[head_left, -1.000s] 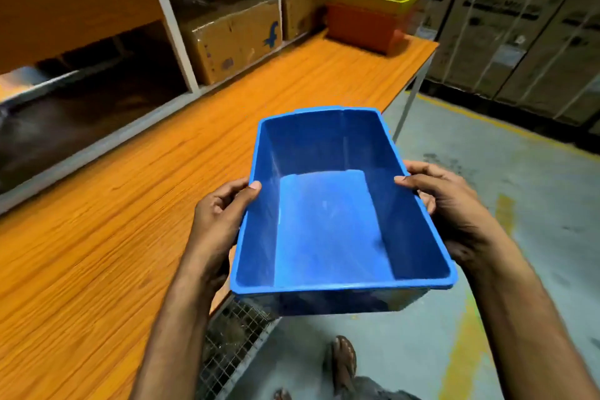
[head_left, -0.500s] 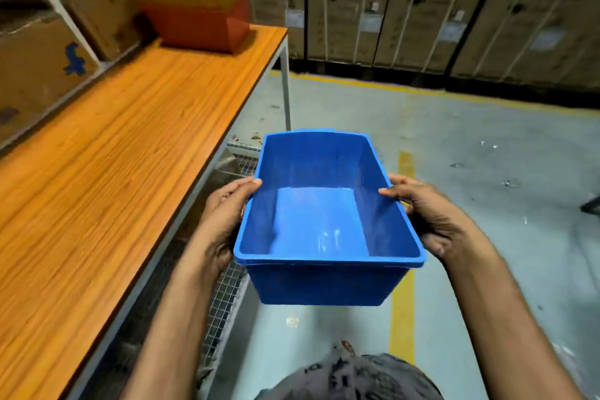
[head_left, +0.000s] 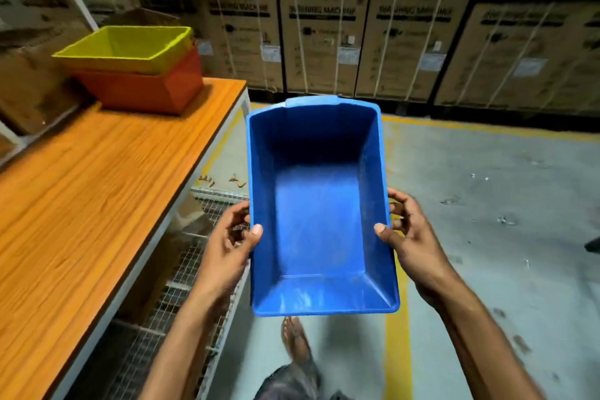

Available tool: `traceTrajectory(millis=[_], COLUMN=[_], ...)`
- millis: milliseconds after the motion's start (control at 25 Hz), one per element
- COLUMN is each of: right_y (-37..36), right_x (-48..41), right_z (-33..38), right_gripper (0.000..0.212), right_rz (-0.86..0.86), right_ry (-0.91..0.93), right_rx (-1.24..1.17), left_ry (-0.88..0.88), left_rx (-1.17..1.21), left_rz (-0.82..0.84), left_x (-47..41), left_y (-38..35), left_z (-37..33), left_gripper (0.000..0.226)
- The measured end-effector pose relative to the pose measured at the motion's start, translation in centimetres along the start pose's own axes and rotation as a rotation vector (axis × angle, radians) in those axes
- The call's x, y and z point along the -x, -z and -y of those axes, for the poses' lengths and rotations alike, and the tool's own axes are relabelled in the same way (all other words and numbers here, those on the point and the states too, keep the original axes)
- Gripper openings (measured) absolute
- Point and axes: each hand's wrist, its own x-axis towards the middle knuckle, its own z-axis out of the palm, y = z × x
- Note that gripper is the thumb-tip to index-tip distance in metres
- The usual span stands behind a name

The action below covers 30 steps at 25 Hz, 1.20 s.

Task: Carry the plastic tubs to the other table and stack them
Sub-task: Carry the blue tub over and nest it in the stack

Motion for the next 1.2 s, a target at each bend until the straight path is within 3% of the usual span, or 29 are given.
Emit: traceTrajectory(millis=[160, 600, 800, 960, 1080, 1200], right_y=[-0.3, -2.5, -2.8, -4.0, -6.0, -9.1], right_x=[-9.7, -37.2, -50.1, -61.2, -67.1, -70.6], right_z=[0.1, 9.7, 14.6, 19.0, 22.7, 25.5], right_gripper=[0.059, 0.058, 0.054, 0.046, 0.049, 0.049], right_rz=[-0.031, 0.012, 0.224, 0.471, 0.657, 0.808], right_ry=[0.045, 0.153, 0.130, 0.100, 0.068, 0.062], right_rx=[-0.007, -0.089, -0.223, -0.249, -0.254, -0.260], left_ry=[-0.047, -0.162, -0.187, -0.192, -0.235, -0.264], left_rx=[-0.087, 0.030, 0.173, 0.222, 0.232, 0.225], left_rz=[-0.001, -0.135, -0.289, -0.482, -0.690, -0.857], left_x=[-10.0, -34.0, -42.7, -48.5, -50.7, -51.3], left_y=[-0.9, -2.5, -3.8, -5.2, -6.0, -5.9], left_z=[-0.7, -7.4, -10.6, -13.6, -16.3, -18.7], left_gripper=[0.065, 0.057, 0.038, 0.037, 0.038, 0.026])
